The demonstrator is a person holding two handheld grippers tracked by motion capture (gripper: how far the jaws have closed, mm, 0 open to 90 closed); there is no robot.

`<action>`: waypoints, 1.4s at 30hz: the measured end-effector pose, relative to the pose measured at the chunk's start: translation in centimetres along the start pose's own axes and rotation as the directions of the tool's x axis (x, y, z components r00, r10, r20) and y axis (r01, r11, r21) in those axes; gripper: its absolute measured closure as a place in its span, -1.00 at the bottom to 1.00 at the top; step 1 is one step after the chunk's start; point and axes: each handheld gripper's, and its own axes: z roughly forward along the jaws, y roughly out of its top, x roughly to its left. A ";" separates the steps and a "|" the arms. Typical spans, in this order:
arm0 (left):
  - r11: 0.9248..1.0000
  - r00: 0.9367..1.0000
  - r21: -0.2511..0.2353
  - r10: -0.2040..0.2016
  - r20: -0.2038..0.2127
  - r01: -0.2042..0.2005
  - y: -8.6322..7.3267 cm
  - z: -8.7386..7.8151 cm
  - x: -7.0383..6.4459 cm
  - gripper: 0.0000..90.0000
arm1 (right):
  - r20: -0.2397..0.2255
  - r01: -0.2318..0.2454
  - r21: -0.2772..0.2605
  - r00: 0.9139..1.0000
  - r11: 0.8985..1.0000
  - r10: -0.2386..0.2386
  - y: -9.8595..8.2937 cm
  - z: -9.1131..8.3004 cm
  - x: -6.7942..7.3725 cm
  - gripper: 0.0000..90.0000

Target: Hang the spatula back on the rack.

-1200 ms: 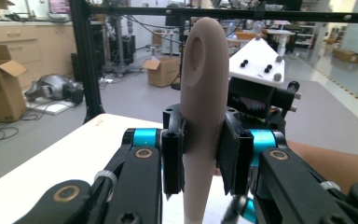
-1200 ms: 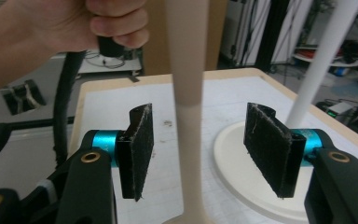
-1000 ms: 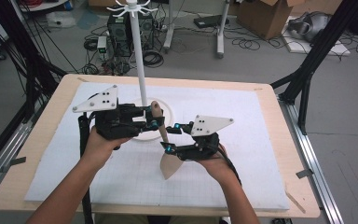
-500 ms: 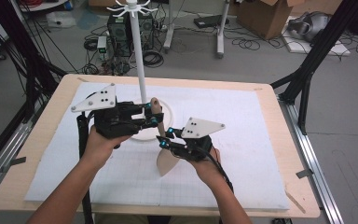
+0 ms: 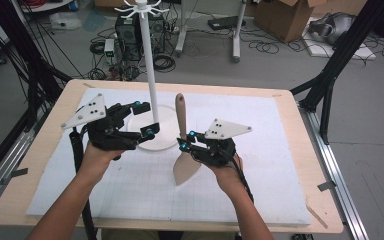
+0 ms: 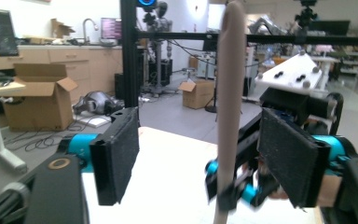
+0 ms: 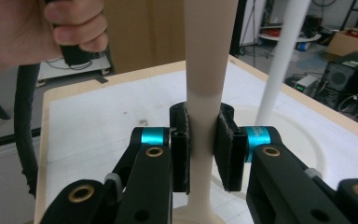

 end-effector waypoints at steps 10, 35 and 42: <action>0.997 0.990 0.072 0.013 -0.143 -0.003 -4.1 -3.6 1.4 -0.60 | 0.058 -0.017 -0.009 0.998 1.000 0.017 0.8 -1.0 -1.4 0.73; 0.992 0.972 0.085 -0.070 -0.225 0.091 -9.7 -8.5 2.7 -0.58 | 0.051 -0.039 0.039 0.998 0.998 0.037 7.8 2.7 -5.4 0.73; 0.991 0.972 0.085 -0.079 -0.223 0.100 -9.9 -8.6 2.8 -0.57 | 0.053 -0.036 0.058 0.998 0.998 0.033 10.3 3.7 -7.1 0.73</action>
